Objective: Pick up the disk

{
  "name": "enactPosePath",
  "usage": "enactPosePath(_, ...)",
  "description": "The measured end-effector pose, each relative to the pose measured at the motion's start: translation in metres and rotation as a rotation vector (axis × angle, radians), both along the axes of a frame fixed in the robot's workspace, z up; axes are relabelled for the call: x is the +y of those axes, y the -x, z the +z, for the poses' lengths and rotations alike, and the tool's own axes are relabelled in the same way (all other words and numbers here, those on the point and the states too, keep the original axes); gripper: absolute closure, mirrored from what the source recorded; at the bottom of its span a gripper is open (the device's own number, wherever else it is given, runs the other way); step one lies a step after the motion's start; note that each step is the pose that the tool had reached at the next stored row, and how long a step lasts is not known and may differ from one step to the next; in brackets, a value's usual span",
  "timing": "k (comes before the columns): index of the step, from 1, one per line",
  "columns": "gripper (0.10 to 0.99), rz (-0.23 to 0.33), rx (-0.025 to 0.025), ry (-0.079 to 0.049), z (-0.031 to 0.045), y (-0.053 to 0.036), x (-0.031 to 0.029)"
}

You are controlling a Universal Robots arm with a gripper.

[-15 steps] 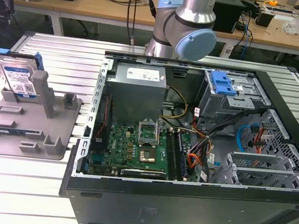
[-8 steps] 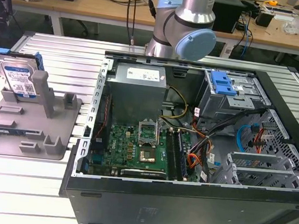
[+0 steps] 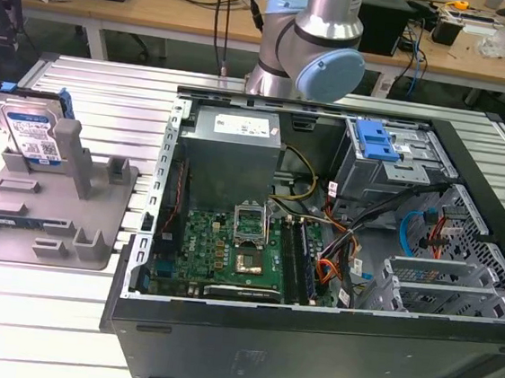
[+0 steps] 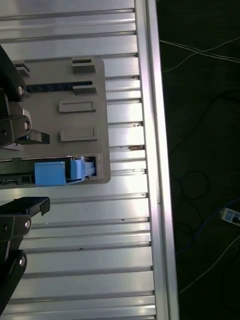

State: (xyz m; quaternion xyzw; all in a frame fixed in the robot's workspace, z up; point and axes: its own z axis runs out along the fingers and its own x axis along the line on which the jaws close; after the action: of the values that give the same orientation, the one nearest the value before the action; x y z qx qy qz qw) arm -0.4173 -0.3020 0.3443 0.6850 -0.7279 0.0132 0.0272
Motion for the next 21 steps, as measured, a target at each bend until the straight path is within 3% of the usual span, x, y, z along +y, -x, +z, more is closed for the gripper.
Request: enactPosePath(21, 0.545, 0.032, -0.0013, 0.000, -0.0227, 0.0016, 0.0000)
